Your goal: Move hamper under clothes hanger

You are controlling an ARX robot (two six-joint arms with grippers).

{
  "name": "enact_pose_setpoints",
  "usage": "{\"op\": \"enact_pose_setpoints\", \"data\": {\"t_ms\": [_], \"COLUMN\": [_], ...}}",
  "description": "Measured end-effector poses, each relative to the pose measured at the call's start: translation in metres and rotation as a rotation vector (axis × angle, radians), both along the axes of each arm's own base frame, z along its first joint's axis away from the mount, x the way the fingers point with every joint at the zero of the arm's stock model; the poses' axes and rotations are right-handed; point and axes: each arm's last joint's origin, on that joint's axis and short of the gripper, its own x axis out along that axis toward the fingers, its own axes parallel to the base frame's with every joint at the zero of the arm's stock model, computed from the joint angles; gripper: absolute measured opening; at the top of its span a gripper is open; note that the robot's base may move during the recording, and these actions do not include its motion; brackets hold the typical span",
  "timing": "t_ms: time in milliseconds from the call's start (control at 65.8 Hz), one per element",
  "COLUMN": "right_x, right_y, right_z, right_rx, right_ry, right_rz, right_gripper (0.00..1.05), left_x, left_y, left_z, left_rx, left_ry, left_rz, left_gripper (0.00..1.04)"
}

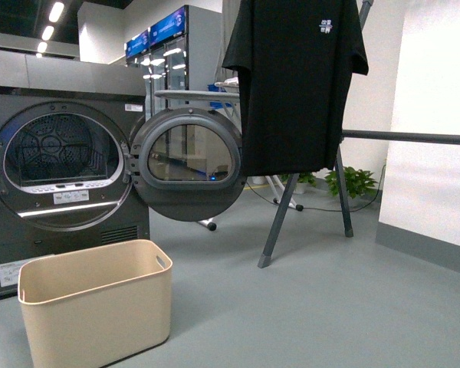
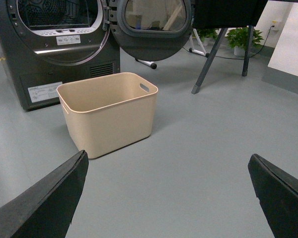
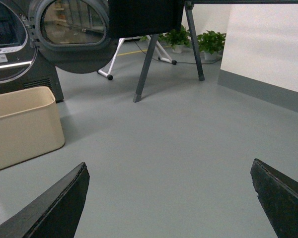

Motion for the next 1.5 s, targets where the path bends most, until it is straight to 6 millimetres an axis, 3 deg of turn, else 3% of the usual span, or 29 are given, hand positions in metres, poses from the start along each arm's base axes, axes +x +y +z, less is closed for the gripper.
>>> {"op": "enact_pose_setpoints", "data": {"t_ms": [1504], "right_x": [0.0001], "right_y": [0.0], "right_z": [-0.0001], "right_rx": [0.0], "right_ry": [0.001], "right_rz": [-0.001], "right_gripper": [0.97], "left_x": [0.0002], "left_y": [0.0], "left_z": [-0.0002], "left_rx": [0.0], "left_ry": [0.003], "left_rz": [-0.001], "left_gripper": [0.98]}}
